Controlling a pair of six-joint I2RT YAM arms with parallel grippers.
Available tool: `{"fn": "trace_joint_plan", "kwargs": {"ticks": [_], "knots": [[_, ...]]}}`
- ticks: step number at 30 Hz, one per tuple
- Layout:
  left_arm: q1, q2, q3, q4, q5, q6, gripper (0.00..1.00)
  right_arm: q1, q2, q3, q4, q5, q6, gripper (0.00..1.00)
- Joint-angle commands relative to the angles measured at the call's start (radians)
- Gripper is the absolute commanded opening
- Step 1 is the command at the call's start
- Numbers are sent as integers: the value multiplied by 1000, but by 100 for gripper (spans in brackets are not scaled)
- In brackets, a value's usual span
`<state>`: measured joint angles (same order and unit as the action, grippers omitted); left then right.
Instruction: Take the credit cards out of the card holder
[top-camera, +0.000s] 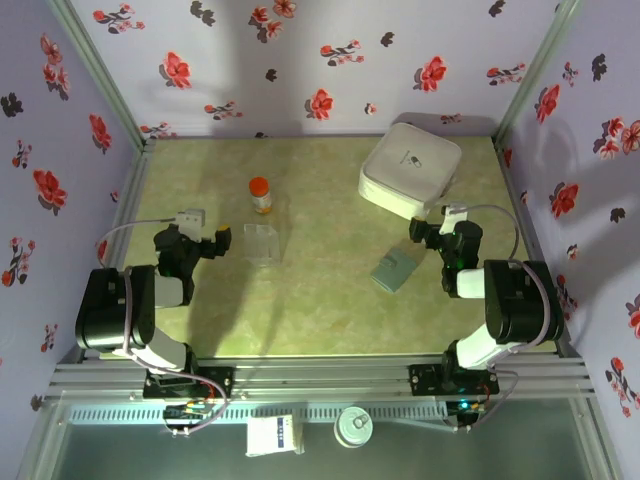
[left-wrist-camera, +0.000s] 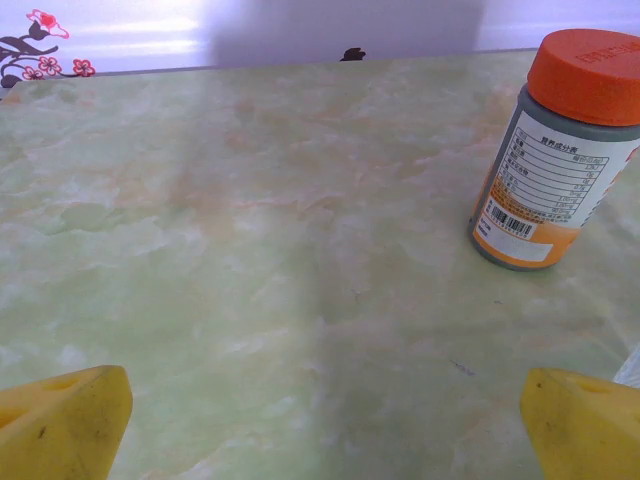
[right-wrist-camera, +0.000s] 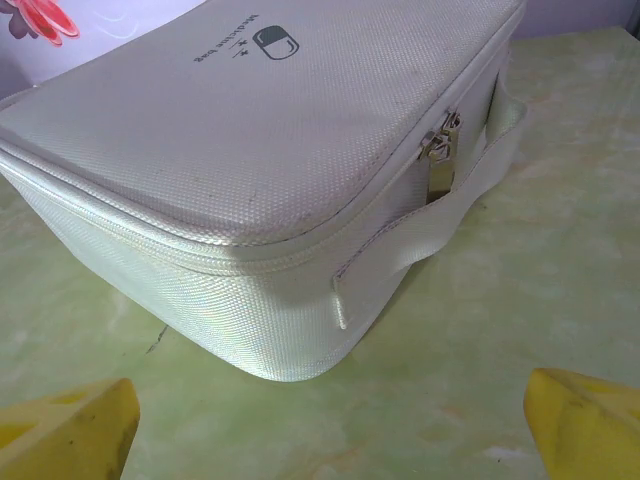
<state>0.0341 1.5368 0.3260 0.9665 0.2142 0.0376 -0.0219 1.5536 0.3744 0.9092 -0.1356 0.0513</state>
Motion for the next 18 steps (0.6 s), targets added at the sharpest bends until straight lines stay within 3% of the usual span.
{"fn": "trace_joint_plan", "kwargs": {"ticks": [1, 18], "knots": [[7, -6, -4, 33, 15, 24, 100, -7, 5, -10, 31, -10, -19, 99], [9, 0, 43, -47, -52, -2, 100, -7, 7, -8, 32, -9, -18, 99]]}}
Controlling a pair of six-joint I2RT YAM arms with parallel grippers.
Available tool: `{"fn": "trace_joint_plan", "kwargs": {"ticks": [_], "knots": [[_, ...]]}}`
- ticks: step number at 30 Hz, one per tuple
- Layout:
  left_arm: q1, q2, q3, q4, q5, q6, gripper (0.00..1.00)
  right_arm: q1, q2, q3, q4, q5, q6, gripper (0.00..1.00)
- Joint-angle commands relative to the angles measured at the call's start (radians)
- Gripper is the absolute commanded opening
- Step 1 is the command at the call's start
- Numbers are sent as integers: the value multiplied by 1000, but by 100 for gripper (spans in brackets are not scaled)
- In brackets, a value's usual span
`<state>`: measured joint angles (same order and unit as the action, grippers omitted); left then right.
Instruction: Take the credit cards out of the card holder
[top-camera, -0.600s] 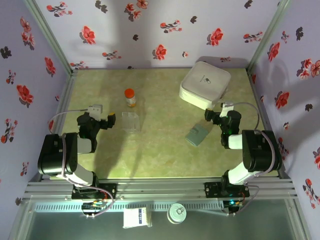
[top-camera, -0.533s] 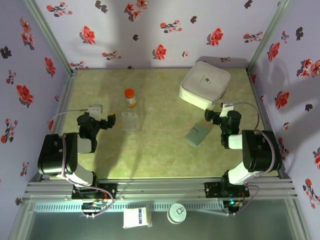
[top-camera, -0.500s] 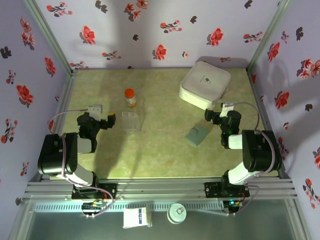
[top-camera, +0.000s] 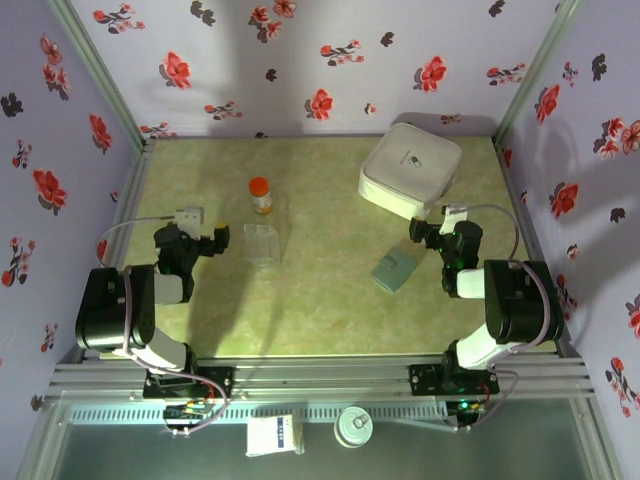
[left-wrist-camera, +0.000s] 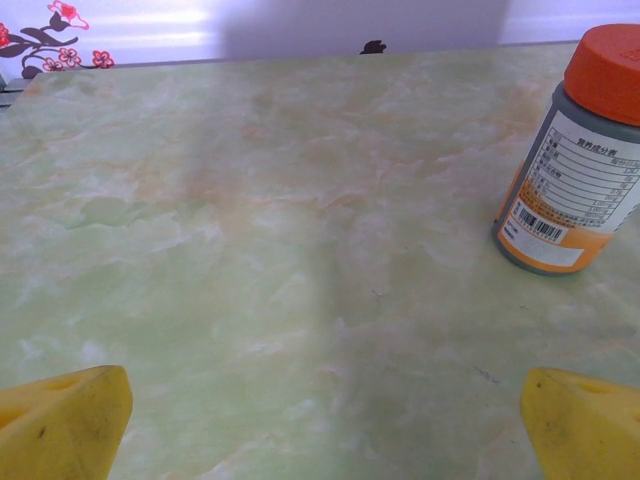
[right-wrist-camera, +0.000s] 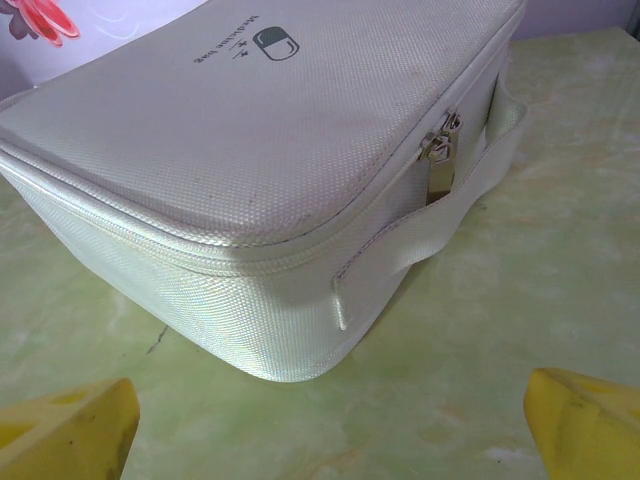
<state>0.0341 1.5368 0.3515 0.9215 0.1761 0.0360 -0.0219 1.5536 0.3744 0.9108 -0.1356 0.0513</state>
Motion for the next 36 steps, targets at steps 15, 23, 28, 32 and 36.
{"fn": "trace_joint_plan", "kwargs": {"ticks": [15, 23, 28, 32, 36], "knots": [[15, 1, 21, -8, -13, -8, 100, -7, 10, 12, -11, 98, 21, 99], [15, 2, 28, -17, -56, -25, 100, -7, 5, 15, -17, 112, 20, 99], [-1, -73, 18, -56, -116, -29, 100, -4, -56, 58, -150, 128, 24, 99], [-43, -176, 47, -192, -226, -19, 100, 2, -117, 105, -283, 142, 24, 99], [-87, -252, 110, -369, -331, -46, 100, 20, -190, 146, -424, 165, 32, 99]]}}
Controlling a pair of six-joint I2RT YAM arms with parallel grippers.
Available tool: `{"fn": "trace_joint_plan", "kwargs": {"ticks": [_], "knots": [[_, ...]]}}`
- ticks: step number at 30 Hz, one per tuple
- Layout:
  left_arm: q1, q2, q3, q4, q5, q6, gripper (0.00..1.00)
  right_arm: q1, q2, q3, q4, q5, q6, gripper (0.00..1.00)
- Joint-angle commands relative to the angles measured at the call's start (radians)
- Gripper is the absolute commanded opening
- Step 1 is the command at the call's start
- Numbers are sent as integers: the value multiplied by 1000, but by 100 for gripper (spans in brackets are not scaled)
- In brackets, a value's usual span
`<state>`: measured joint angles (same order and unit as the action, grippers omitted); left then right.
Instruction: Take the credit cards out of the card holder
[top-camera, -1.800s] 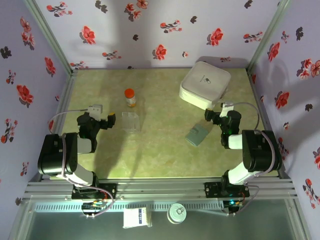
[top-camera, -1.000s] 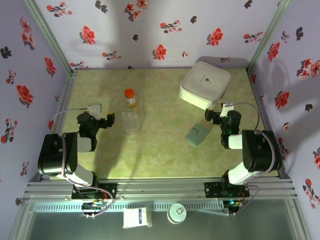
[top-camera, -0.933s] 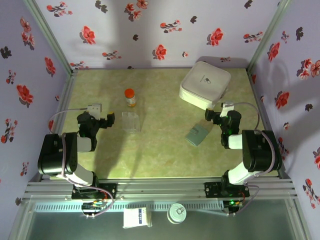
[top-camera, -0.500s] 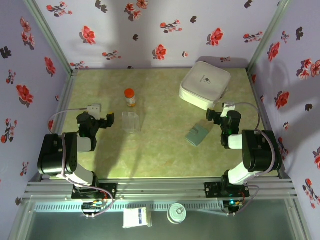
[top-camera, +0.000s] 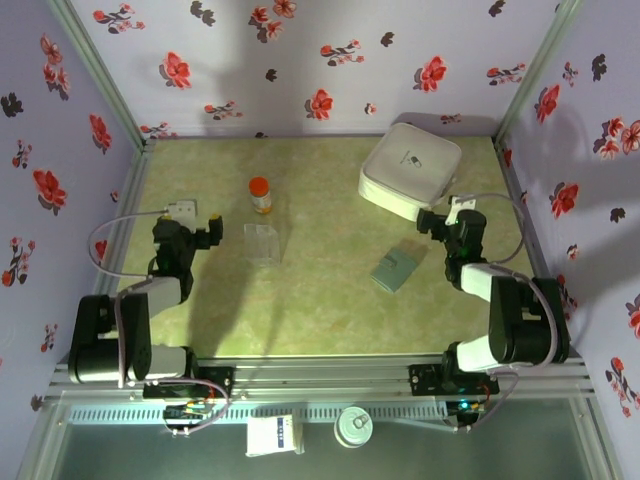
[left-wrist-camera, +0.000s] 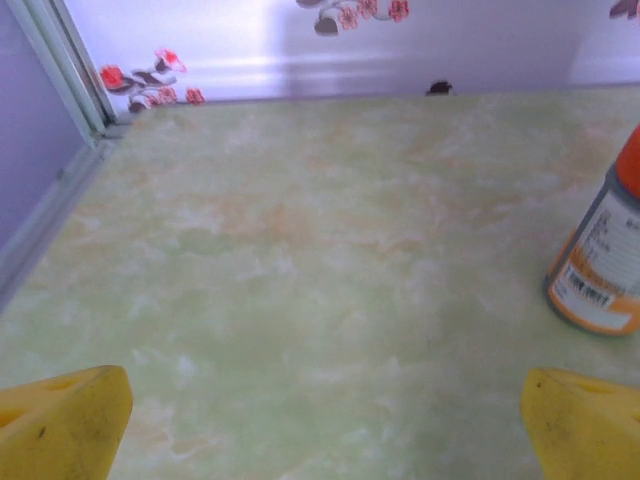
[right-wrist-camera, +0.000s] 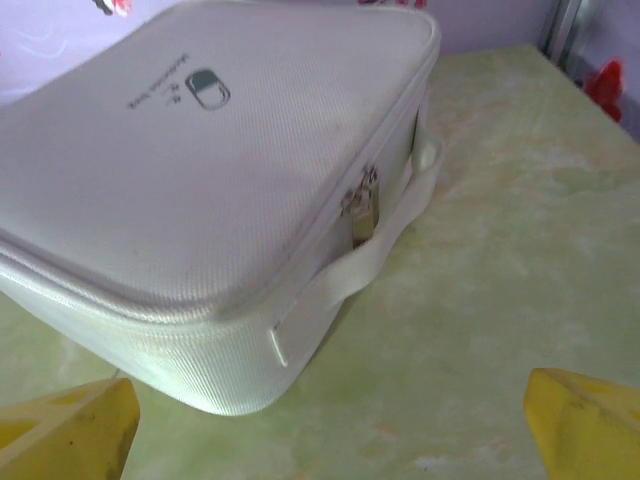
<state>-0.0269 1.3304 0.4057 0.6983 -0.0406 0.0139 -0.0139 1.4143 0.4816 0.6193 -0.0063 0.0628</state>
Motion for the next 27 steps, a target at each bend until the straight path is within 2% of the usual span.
{"fn": "trace_joint_plan", "kwargs": {"ticks": [1, 4, 8, 13, 15, 18, 23, 27], "knots": [[-39, -60, 78, -200, -141, -40, 100, 17, -72, 56, -173, 35, 28, 99], [-77, -85, 158, -367, -162, -130, 100, 41, -118, 101, -292, 32, 56, 98], [-116, -87, 301, -674, -152, -289, 93, 78, -151, 189, -467, 31, 134, 96], [-159, -46, 433, -942, -30, -402, 86, 114, -142, 290, -624, -30, 240, 91], [-186, -27, 459, -998, 30, -421, 81, 133, -135, 312, -655, -44, 266, 91], [-227, 2, 482, -1050, 98, -444, 67, 165, -125, 327, -671, -69, 285, 89], [-263, 62, 502, -1090, 153, -477, 41, 219, -115, 338, -695, -54, 279, 88], [-262, 94, 511, -1106, 150, -485, 30, 238, -113, 341, -707, -43, 277, 88]]}}
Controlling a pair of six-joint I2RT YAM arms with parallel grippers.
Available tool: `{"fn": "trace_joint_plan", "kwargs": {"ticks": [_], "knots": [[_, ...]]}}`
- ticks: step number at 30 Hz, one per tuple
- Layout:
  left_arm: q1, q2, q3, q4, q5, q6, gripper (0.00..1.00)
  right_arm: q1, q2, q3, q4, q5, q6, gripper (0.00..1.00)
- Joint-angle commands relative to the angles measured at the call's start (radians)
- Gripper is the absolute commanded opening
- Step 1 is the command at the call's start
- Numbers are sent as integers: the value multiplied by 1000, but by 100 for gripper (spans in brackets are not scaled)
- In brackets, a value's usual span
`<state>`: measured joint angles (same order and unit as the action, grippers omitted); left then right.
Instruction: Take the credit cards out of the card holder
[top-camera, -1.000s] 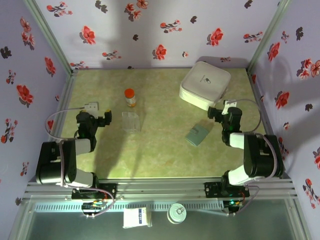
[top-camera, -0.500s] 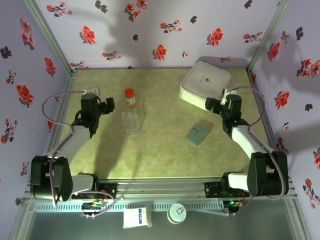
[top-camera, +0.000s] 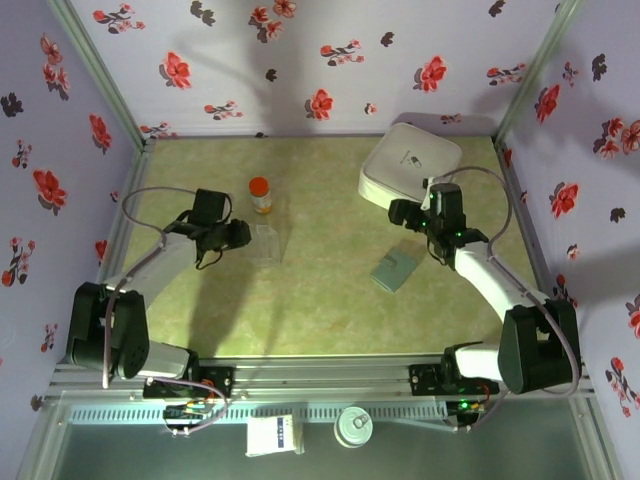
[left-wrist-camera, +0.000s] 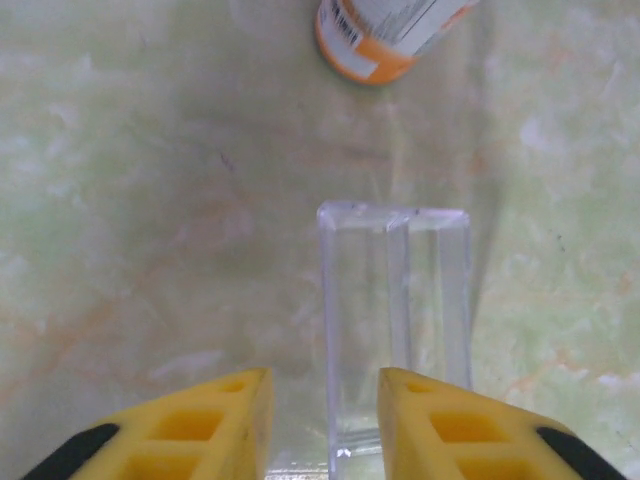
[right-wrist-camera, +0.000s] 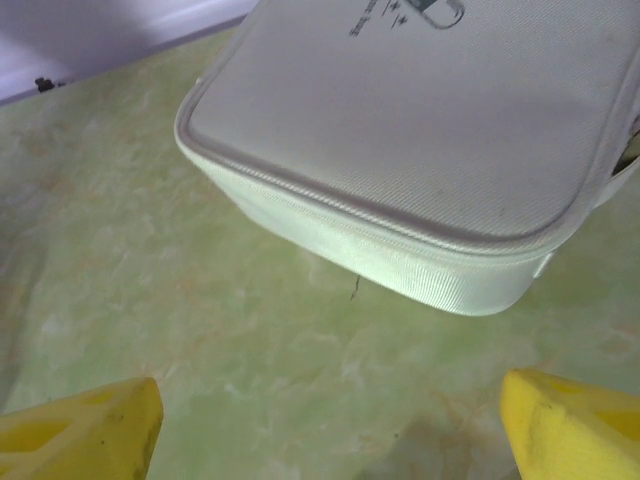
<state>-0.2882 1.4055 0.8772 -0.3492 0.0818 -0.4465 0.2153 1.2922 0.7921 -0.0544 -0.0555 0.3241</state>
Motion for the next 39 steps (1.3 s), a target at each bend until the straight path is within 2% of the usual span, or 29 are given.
{"fn": "trace_joint_plan", "kwargs": {"ticks": [1, 8, 14, 26, 33, 39], "knots": [[-1, 29, 41, -60, 23, -27, 28, 12, 10, 33, -40, 6, 16, 88], [-1, 93, 64, -71, 47, -29, 17, 22, -4, 23, -51, 19, 13, 88], [0, 100, 77, -70, 52, -19, 12, 24, -20, 26, -63, 22, 17, 88], [-1, 165, 130, -87, 81, 4, 8, 29, -22, 45, -86, 22, 12, 89], [0, 190, 157, -111, 84, 27, 13, 29, -24, 51, -103, 19, 4, 89], [-1, 206, 166, -104, 102, 35, 11, 32, -22, 55, -108, 15, -2, 89]]}}
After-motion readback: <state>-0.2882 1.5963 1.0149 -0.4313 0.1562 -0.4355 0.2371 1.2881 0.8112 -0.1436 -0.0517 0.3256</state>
